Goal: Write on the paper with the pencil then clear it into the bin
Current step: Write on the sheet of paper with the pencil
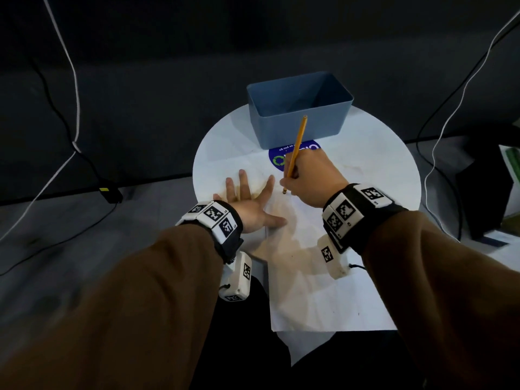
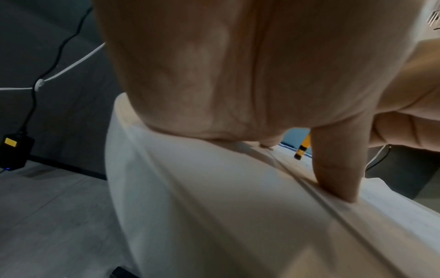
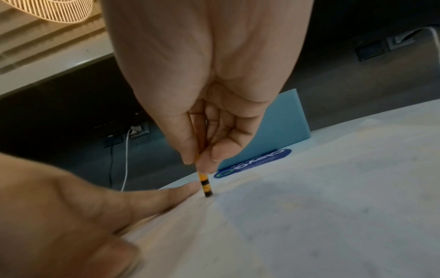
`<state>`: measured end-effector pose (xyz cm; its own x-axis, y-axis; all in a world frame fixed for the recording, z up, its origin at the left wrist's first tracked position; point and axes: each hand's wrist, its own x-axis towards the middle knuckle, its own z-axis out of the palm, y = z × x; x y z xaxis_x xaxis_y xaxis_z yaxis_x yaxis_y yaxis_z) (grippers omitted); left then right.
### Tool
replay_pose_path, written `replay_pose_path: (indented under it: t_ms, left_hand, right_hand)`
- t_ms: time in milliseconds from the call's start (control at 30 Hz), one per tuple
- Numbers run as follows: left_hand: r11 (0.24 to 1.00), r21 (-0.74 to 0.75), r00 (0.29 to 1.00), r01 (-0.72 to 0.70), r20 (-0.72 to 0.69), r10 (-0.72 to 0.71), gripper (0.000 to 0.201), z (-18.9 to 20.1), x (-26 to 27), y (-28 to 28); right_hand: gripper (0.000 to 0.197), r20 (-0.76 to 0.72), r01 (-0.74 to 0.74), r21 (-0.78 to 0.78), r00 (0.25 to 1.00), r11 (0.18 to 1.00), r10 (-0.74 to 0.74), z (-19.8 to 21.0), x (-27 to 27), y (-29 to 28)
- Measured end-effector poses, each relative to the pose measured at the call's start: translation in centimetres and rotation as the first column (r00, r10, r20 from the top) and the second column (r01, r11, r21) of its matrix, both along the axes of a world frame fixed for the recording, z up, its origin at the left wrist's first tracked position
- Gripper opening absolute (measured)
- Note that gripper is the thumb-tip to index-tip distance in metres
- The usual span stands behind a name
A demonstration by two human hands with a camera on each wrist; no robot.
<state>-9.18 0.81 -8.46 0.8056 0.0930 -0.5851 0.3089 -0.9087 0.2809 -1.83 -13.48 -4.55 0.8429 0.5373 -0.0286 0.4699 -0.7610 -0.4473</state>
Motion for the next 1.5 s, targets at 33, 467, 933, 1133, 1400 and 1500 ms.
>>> replay_pose_path:
  t_ms: [33,467,933,1133,1400,1500]
  left_hand:
    - [1.000,-0.007,1.000,-0.006,0.001,0.006,0.103,-0.1,0.0,0.0]
    - [0.999,-0.026,1.000,-0.022,-0.002,0.022,0.103,-0.2,-0.1,0.1]
    - [1.000,-0.013,1.000,0.005,-0.009,-0.006,0.103,0.0,0.1,0.1]
    - [1.000,-0.014,1.000,-0.010,0.004,0.010,0.104,-0.2,0.0,0.1]
    - [1.000,0.008,1.000,-0.006,-0.006,0.006,0.100,-0.4,0.2,0.0]
    - [1.000,-0.007,1.000,-0.016,0.004,0.016,0.101,-0.5,0.1,0.1]
  right_hand:
    - [0.016,0.008,0.020,-0.014,1.000,1.000,-0.020,0.1,0.3,-0.3]
    - [0.016,0.029,0.064,-0.019,0.998,0.998,-0.064,0.4,0.7,-1.1]
    - [0.016,-0.025,0.036,0.054,0.999,0.998,-0.034,0.7,0.2,-0.5]
    - [0.015,0.008,0.067,-0.012,0.998,0.998,-0.067,0.4,0.9,-1.4]
    - [0.016,-0.016,-0.007,0.034,1.000,0.999,0.007,0.1,-0.2,-0.3]
    - [0.015,-0.002,0.075,-0.004,0.997,0.997,-0.075,0.0,0.8,-1.2]
